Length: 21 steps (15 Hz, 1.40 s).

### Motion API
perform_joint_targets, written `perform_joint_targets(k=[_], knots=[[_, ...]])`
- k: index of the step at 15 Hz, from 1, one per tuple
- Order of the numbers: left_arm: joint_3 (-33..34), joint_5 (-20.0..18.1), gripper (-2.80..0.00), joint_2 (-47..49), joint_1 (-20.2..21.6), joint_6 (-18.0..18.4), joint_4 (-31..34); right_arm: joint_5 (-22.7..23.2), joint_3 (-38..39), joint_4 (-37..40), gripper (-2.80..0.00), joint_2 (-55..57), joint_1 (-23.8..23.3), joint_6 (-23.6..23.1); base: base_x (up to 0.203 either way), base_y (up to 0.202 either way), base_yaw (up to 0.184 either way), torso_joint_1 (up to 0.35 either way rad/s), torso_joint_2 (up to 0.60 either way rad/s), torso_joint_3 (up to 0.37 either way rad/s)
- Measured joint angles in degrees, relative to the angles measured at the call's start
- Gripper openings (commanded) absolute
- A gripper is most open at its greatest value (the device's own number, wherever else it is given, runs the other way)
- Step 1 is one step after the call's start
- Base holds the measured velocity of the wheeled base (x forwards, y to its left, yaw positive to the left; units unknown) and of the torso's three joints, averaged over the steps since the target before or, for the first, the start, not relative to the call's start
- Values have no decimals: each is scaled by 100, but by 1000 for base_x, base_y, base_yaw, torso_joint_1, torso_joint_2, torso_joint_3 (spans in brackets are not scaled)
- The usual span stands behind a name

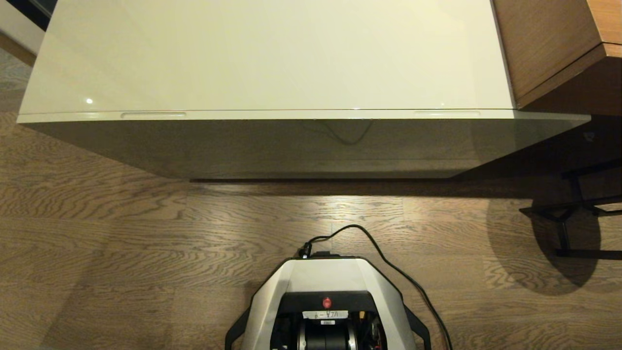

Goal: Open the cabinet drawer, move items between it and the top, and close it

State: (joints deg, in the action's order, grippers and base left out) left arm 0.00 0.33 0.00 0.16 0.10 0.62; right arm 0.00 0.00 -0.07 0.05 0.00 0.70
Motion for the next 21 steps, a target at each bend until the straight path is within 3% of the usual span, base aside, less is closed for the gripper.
perform_joint_targets(k=[21], knots=[[0,-2,-280,0,-2,0,0,0,-2,0,-280,0,2,1,0,0,0,0,0,0]])
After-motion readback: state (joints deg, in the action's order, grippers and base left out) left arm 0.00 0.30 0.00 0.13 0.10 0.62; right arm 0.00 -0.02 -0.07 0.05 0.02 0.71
